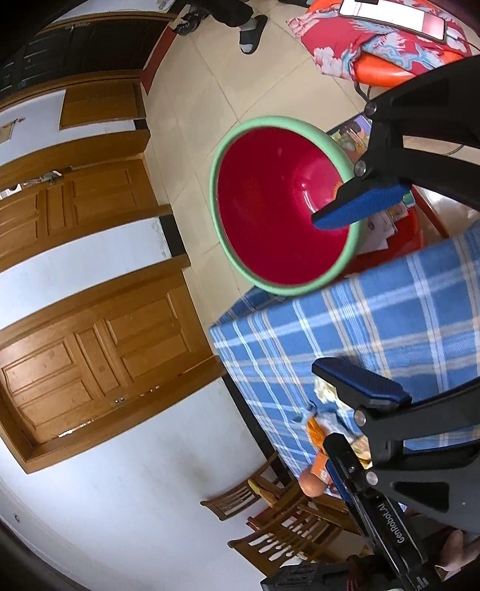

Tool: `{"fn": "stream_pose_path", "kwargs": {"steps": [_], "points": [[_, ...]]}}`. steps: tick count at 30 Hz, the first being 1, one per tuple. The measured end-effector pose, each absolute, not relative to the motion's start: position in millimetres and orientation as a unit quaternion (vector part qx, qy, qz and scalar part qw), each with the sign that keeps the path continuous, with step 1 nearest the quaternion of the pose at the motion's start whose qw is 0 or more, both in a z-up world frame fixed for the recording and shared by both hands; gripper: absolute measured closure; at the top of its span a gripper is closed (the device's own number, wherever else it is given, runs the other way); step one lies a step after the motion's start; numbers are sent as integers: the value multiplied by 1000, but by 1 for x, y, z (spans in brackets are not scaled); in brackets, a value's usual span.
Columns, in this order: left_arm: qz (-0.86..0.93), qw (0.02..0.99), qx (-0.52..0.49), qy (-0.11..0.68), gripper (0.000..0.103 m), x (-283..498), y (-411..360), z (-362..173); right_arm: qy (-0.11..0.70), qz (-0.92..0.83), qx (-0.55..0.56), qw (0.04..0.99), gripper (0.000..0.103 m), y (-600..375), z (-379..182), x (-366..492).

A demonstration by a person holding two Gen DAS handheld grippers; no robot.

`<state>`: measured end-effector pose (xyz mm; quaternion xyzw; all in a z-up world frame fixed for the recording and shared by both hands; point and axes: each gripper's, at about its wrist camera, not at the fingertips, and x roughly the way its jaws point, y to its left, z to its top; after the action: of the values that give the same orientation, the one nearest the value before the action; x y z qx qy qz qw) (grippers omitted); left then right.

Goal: Collect trash
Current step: 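Return both tools to the table toward the crumpled tissue and orange box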

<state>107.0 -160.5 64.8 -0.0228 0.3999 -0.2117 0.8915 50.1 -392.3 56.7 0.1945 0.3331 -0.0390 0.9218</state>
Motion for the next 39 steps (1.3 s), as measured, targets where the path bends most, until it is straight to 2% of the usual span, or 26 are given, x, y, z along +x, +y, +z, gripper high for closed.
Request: {"fn": "stream_pose_path", "kwargs": {"steps": [13, 23, 25, 27, 33, 39], "points": [[-144, 905, -37, 399, 40, 89, -89, 59, 355, -3, 186, 916, 27, -350, 46, 48], [-88, 901, -63, 421, 38, 92, -36, 32, 385, 23, 159, 909, 24, -316, 32, 72], [-77, 900, -64, 424, 37, 93, -31, 27, 389, 29, 153, 908, 23, -310, 29, 78], [-68, 898, -68, 429, 32, 95, -25, 22, 395, 34, 147, 906, 22, -304, 25, 85], [-47, 895, -97, 432, 32, 110, -7, 16, 416, 41, 139, 898, 20, -294, 11, 107], [-61, 906, -67, 412, 32, 131, -18, 31, 421, 39, 144, 895, 20, -294, 5, 121]]}}
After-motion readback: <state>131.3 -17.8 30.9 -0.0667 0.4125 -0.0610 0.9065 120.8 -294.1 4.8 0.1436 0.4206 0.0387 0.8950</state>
